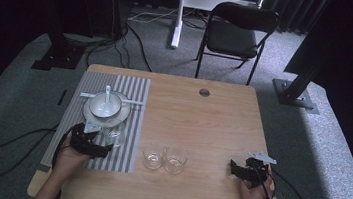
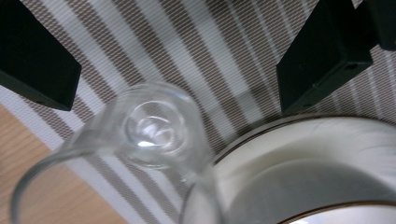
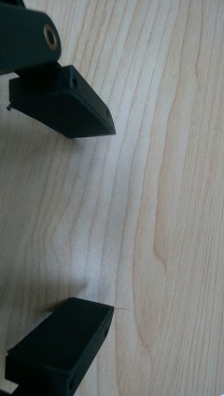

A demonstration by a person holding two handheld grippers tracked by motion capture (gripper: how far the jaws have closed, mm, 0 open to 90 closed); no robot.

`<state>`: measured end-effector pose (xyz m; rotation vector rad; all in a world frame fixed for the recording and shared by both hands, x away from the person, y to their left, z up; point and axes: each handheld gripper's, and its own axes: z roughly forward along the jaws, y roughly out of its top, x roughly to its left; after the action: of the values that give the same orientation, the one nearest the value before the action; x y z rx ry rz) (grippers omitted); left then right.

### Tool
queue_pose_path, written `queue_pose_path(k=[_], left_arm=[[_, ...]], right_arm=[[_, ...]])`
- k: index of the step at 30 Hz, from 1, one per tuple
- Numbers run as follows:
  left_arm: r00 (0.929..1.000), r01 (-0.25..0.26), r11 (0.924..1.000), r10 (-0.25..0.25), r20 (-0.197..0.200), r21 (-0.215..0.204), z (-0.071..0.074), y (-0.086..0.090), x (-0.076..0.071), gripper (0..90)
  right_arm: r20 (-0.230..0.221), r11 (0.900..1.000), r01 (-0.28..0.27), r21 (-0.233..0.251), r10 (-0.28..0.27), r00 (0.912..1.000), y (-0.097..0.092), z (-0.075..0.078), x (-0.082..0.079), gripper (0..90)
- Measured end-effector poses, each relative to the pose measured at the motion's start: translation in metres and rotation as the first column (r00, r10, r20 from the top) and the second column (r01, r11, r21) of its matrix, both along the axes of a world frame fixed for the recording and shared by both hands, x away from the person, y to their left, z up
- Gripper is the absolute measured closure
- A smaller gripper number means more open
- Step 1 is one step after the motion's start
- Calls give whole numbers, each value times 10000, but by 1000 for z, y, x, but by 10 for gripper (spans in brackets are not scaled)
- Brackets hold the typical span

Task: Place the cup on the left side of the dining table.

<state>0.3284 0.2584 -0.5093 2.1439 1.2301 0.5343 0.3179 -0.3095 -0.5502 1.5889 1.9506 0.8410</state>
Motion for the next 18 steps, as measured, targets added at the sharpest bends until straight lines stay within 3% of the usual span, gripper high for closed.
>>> queue_pose_path(k=[9,18], left_arm=[[9973,-739,9972,739,22,-61,-12,24,-11,4],[9891,-1469,9891,1468,131,96,-20,43,-22,4]], right_arm=[[0,10000,-1,-1,1,10000,0,0,0,118],[0,10000,-1,0,1,10000,0,0,0,118]])
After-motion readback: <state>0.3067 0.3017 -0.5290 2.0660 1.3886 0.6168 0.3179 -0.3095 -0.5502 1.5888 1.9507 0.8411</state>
